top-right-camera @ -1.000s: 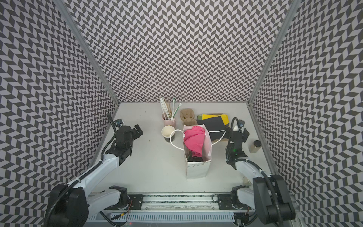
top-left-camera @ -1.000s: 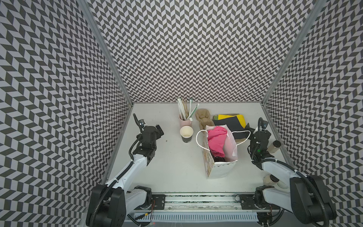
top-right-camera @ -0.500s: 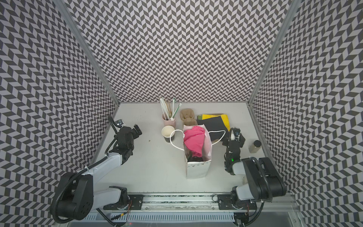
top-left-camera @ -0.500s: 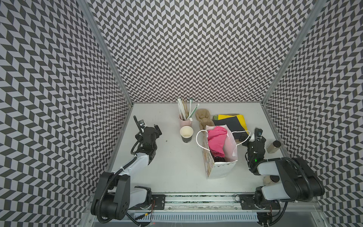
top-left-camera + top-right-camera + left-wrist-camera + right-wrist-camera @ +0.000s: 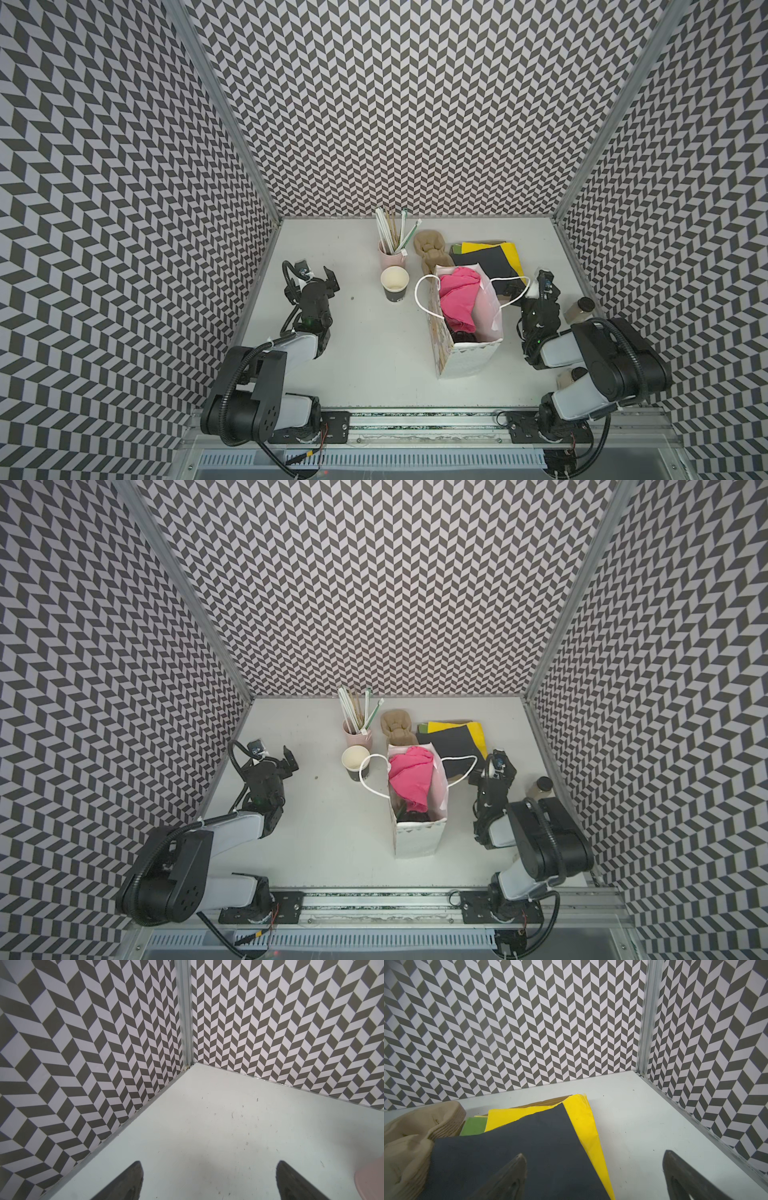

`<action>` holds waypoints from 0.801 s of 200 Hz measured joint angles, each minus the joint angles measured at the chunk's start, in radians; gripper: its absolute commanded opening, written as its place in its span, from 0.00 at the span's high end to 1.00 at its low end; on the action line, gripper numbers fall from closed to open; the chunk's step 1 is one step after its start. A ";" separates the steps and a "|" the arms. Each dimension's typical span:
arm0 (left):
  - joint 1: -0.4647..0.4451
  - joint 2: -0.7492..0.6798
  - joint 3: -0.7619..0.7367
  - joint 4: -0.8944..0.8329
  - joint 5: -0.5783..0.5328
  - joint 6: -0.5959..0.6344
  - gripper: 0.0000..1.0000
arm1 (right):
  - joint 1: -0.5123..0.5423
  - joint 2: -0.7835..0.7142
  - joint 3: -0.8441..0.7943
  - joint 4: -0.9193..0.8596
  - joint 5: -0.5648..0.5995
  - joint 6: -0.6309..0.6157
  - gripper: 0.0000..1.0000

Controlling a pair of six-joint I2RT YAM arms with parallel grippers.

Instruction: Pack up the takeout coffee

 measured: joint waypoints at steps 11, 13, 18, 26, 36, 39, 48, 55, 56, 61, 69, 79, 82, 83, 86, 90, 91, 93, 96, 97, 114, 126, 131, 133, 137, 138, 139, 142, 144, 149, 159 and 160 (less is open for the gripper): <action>0.002 0.022 -0.021 0.060 0.008 0.021 0.00 | 0.000 0.000 0.000 0.001 0.000 0.000 0.01; 0.002 0.027 -0.026 0.071 0.009 0.025 0.00 | 0.000 0.000 0.000 0.002 0.000 0.000 0.01; 0.002 0.039 -0.037 0.098 0.015 0.032 0.00 | 0.000 0.000 0.000 0.005 0.000 0.000 0.01; 0.002 0.057 -0.053 0.135 0.022 0.043 0.00 | 0.000 0.002 -0.001 0.013 0.000 0.000 0.01; 0.002 0.080 -0.069 0.177 0.031 0.056 0.00 | 0.000 0.002 -0.002 0.017 0.000 0.000 0.01; 0.002 0.087 -0.073 0.188 0.035 0.060 0.00 | 0.000 0.002 -0.002 0.017 0.000 0.000 0.01; 0.002 0.109 -0.078 0.218 0.048 0.071 0.00 | 0.000 0.002 -0.002 0.017 0.000 0.000 0.01; 0.002 0.126 -0.078 0.241 0.056 0.080 0.00 | 0.000 0.002 -0.002 0.017 0.000 0.000 0.01; 0.002 0.127 -0.078 0.243 0.056 0.081 0.00 | 0.000 0.002 -0.002 0.017 0.000 0.000 0.01; 0.003 0.135 -0.078 0.253 0.065 0.084 0.00 | 0.000 0.002 -0.002 0.017 0.000 0.000 0.01; 0.005 0.140 -0.078 0.258 0.078 0.086 0.00 | 0.000 0.002 -0.002 0.017 0.000 0.000 0.01; 0.014 0.140 -0.076 0.260 0.097 0.088 0.00 | 0.000 0.002 -0.002 0.017 0.000 0.000 0.01; 0.018 0.140 -0.074 0.262 0.103 0.088 0.00 | 0.000 0.002 -0.002 0.017 0.000 0.000 0.01; 0.018 0.140 -0.074 0.263 0.104 0.088 0.00 | 0.000 0.002 -0.002 0.017 0.000 0.000 0.01; 0.023 0.140 -0.073 0.265 0.109 0.088 0.00 | 0.000 0.002 -0.002 0.017 0.000 0.000 0.01; 0.027 0.141 -0.072 0.268 0.117 0.088 0.00 | 0.000 0.002 -0.002 0.017 0.000 0.000 0.01; 0.028 0.141 -0.072 0.269 0.118 0.088 0.00 | 0.000 0.002 -0.002 0.017 0.000 0.000 0.01; 0.031 0.141 -0.071 0.270 0.122 0.088 0.00 | 0.000 0.002 -0.002 0.017 0.000 0.000 0.01; 0.034 0.141 -0.070 0.270 0.127 0.088 0.00 | 0.000 0.002 -0.002 0.017 0.000 0.000 0.01; 0.035 0.141 -0.069 0.270 0.128 0.088 0.00 | 0.000 0.002 -0.002 0.017 0.000 0.000 0.01; 0.049 0.141 -0.063 0.274 0.156 0.087 0.00 | 0.000 0.002 -0.002 0.017 0.000 0.000 0.01; 0.055 0.142 -0.063 0.278 0.187 0.088 0.00 | 0.000 0.002 -0.002 0.018 0.000 0.000 0.01; 0.060 0.142 -0.065 0.286 0.202 0.088 0.00 | 0.000 0.002 -0.002 0.018 0.000 0.000 0.01; 0.062 0.145 -0.069 0.295 0.214 0.091 0.00 | 0.000 0.002 -0.002 0.018 0.000 0.000 0.01; 0.063 0.151 -0.076 0.323 0.230 0.094 0.00 | 0.000 0.002 -0.002 0.018 0.000 0.000 0.01; 0.064 0.154 -0.079 0.333 0.236 0.096 0.00 | 0.000 0.002 -0.002 0.018 0.000 0.000 0.01; 0.064 0.156 -0.081 0.338 0.237 0.097 0.00 | 0.000 0.002 -0.002 0.018 0.000 0.000 0.01; 0.064 0.163 -0.087 0.357 0.247 0.103 0.00 | 0.000 0.002 -0.002 0.018 0.000 0.000 0.01; 0.063 0.169 -0.092 0.370 0.253 0.105 0.00 | 0.000 0.002 -0.002 0.018 0.000 0.000 0.01; 0.063 0.178 -0.100 0.384 0.266 0.110 0.00 | 0.000 0.002 -0.003 0.019 0.000 0.000 0.01; 0.063 0.186 -0.106 0.377 0.289 0.113 0.00 | 0.000 0.002 -0.004 0.023 0.000 0.000 0.01; 0.064 0.187 -0.106 0.375 0.290 0.113 0.00 | 0.000 0.002 -0.004 0.023 0.000 0.000 0.01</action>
